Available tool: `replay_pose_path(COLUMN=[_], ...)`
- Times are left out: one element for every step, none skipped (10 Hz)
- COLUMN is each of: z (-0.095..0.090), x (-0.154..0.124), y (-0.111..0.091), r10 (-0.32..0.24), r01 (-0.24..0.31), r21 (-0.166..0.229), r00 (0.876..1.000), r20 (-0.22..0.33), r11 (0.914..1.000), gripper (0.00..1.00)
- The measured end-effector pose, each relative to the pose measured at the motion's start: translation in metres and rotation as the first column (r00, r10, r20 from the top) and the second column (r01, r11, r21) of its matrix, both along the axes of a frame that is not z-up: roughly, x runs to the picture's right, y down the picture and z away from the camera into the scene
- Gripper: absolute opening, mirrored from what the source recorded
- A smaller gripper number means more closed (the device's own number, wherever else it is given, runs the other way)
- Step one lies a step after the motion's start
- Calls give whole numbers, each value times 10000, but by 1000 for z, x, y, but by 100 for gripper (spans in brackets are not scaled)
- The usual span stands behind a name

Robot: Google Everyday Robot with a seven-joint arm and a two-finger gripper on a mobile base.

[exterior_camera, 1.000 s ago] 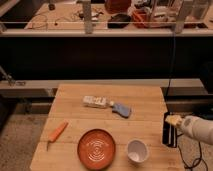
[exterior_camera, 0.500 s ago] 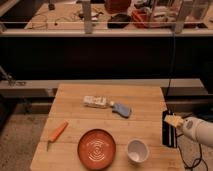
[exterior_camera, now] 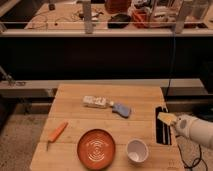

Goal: Place the eraser in the ceramic cup

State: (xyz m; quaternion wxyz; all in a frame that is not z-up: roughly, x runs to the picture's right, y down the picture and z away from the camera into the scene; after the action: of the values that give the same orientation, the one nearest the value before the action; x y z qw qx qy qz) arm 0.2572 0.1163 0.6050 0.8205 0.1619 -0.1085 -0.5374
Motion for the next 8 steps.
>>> replay_pose_path(z=[-4, -6, -9, -11, -15, -17, -18, -22], x=[-8, -14, -19, -24, -31, -35, -37, -46], y=[-1, -1, -2, -1, -1, 0, 1, 4], r10=[-270, -572, -845, -1233, -1783, -2083, -2244, -2646], r01=[264, 544, 790, 1132, 1600, 1844, 1962, 2245], r21=[352, 713, 980, 1293, 1680, 1868, 1987, 2264], r00=[9995, 9977, 9950, 9897, 9788, 9710, 9656, 9499], r20=[167, 375, 525, 732, 1007, 1175, 1314, 1661], r11=[9990, 9960, 9920, 9851, 9727, 9649, 9602, 9478], gripper=[0, 0, 0, 0, 0, 0, 0, 0])
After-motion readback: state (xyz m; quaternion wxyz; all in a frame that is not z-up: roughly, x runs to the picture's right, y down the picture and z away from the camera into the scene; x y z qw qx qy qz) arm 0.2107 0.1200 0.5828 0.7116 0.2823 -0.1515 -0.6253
